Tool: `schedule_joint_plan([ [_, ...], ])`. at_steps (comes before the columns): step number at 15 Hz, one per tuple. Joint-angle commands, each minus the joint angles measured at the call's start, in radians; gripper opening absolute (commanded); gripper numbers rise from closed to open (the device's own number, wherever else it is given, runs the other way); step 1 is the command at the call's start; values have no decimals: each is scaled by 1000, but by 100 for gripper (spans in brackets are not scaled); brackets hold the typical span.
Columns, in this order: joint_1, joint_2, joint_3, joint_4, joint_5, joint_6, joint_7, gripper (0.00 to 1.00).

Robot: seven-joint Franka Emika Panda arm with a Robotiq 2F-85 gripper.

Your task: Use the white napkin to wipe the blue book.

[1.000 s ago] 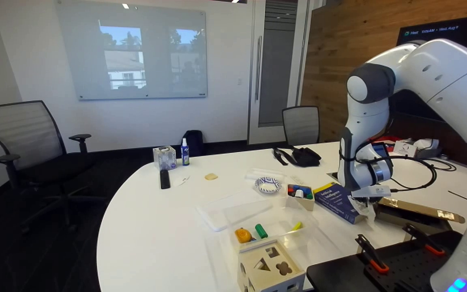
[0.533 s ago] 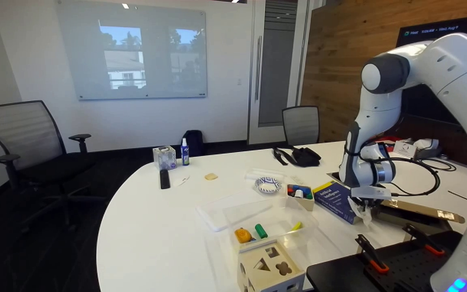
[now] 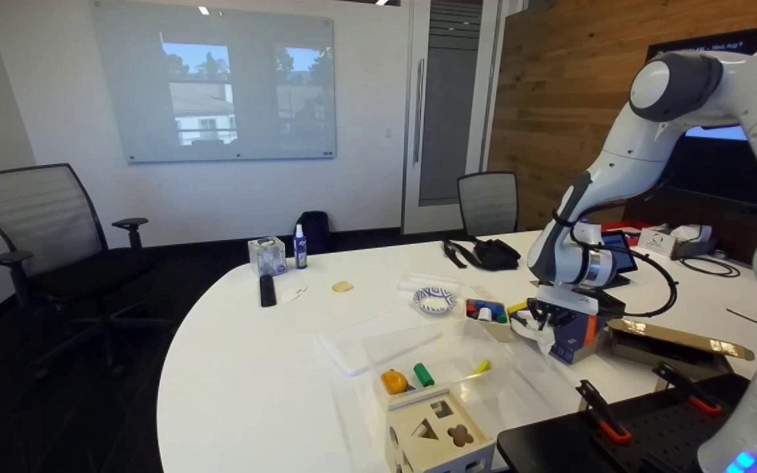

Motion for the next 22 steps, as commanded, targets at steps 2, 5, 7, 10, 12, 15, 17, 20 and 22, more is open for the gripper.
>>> schedule_joint_plan([
  [2,-72,-100,103,-60,-17,-42,-63,2],
  [5,-122,-166,185,-111,-34,-77,-131,2],
  [7,-155,-216,244,-150,-45,-141,-193,2],
  [10,-202,-274,332,-200,-7,-277,-305,2],
  [12,-227,-313,382,-240,47,-373,-403,2],
  [15,-196,-381,386,-317,133,-504,-508,2],
  [17,-156,-415,361,-363,179,-558,-545,2],
  [20,-96,-402,358,-414,299,-487,-576,2],
  [22,-70,-367,374,-419,404,-421,-610,2],
])
